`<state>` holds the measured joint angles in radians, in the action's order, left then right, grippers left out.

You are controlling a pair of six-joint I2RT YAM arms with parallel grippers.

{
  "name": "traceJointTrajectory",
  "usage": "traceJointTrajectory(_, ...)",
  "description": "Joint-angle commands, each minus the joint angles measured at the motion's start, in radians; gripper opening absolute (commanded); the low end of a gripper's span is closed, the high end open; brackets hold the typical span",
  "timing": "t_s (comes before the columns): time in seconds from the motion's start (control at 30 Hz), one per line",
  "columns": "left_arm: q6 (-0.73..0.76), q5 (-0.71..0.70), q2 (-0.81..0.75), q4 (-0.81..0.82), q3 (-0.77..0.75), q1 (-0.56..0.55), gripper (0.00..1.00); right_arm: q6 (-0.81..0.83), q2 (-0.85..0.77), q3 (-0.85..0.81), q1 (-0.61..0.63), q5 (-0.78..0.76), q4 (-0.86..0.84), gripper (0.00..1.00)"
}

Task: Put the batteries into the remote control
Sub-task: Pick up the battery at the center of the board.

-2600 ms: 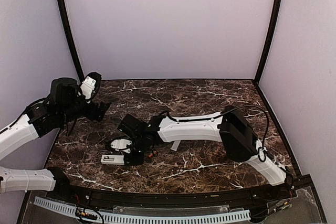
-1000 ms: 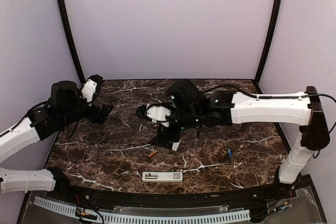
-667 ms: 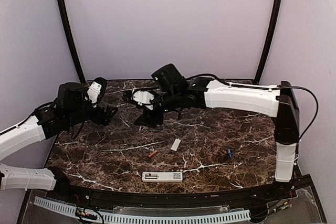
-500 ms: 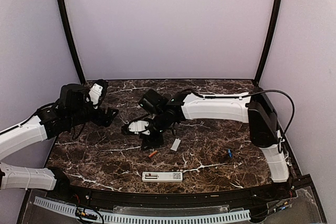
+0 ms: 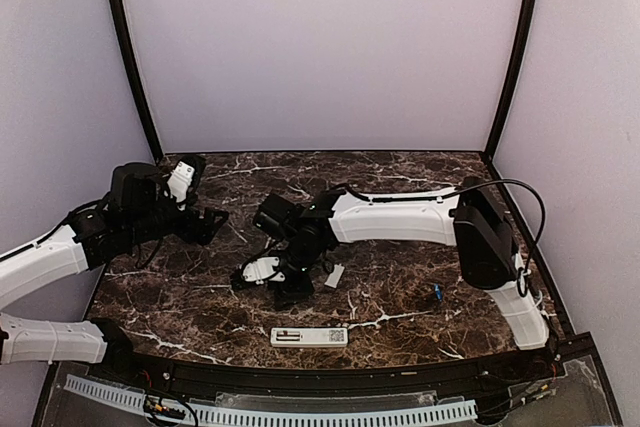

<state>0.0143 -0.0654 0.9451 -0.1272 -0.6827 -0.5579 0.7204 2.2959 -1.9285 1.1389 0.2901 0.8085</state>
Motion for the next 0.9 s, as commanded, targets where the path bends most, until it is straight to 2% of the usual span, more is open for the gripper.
traceJointTrajectory(0.0,-0.007,0.042,-0.017,0.018,0.014,0.009,0.89,-0.005,0.018,0.021,-0.019,-0.008,-0.019,0.52)
traceJointTrajectory(0.23,-0.005,0.041,-0.019,0.018,0.014,0.009,0.89,0.001,0.044,0.045,-0.028,-0.025,-0.018,0.49)
traceJointTrajectory(0.7,-0.007,0.056,-0.020,0.023,0.014,0.009,0.89,-0.003,0.064,0.056,-0.027,-0.075,-0.015,0.30)
traceJointTrajectory(0.87,-0.007,0.059,-0.023,0.025,0.014,0.009,0.89,0.001,0.054,0.068,-0.027,-0.117,0.011,0.29)
